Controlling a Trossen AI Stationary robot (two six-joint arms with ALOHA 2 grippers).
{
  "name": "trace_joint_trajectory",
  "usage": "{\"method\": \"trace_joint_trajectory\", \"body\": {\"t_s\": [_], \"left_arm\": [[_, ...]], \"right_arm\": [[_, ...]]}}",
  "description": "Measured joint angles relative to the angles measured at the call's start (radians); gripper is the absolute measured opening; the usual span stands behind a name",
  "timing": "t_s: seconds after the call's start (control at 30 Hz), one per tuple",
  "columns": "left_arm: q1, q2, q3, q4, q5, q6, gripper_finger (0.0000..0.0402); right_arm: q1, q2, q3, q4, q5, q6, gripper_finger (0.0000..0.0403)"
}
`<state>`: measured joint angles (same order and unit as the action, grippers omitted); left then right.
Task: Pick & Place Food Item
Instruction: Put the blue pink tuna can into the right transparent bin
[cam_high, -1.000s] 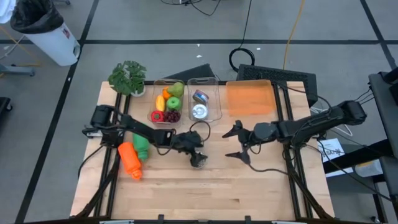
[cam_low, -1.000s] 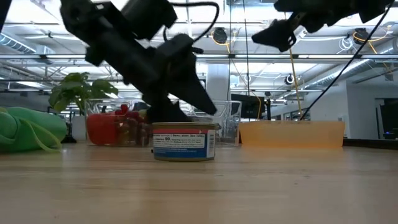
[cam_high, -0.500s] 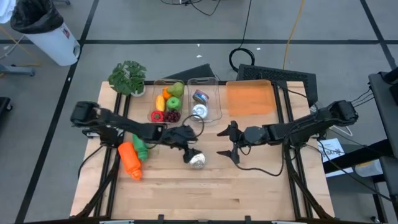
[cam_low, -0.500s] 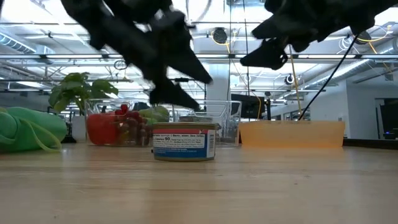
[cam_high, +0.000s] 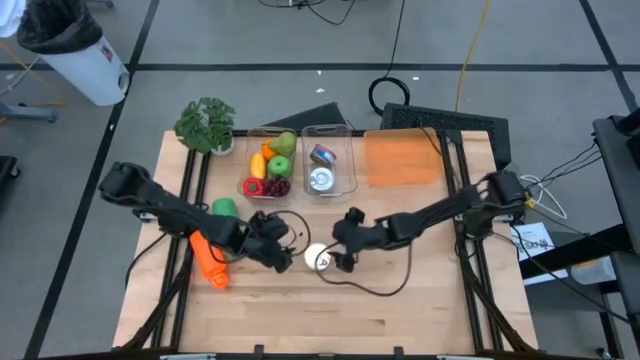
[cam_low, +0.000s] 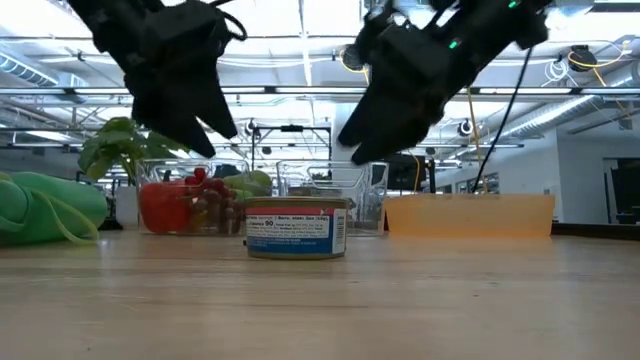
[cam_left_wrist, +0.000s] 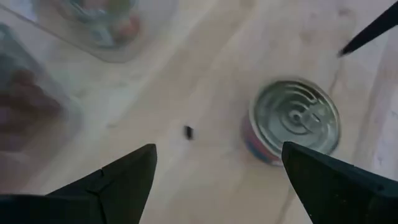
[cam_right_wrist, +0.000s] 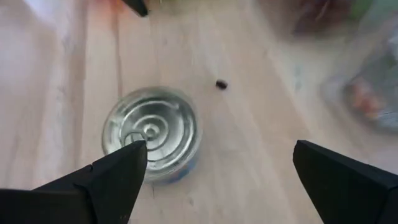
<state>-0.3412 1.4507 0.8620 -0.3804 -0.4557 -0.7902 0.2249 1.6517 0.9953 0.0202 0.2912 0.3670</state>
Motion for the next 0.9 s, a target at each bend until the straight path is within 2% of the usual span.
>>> {"method": "trace_joint_trajectory", "body": {"t_s": [0.13,0.3,0.5,0.67,0.8,0.9], "left_arm": [[-0.043,0.063,-0.002,0.024,-0.017,-0.044,0.0360],[-0.068,0.155,-0.001,0.120,-0.008,-0.037,0.0360],[-0.040,0.256,-0.001,0.274,0.014,0.056,0.0360],[0.011,0.310,-0.001,0.398,0.054,0.136,0.0360],[0.047,0.312,-0.001,0.403,0.100,0.161,0.0360],[0.072,0.298,-0.002,0.392,0.129,0.194,0.0360]], "right_arm": [[0.002,0.122,0.083,-0.059,-0.004,0.042,0.0384],[-0.002,0.177,0.156,-0.255,0.017,0.126,0.0384],[-0.014,0.133,0.163,-0.453,0.077,0.236,0.0384],[-0.021,0.065,0.159,-0.624,0.076,0.322,0.0384],[-0.021,0.024,0.159,-0.770,0.079,0.387,0.0384],[-0.021,0.006,0.159,-0.807,0.048,0.434,0.0384]]}}
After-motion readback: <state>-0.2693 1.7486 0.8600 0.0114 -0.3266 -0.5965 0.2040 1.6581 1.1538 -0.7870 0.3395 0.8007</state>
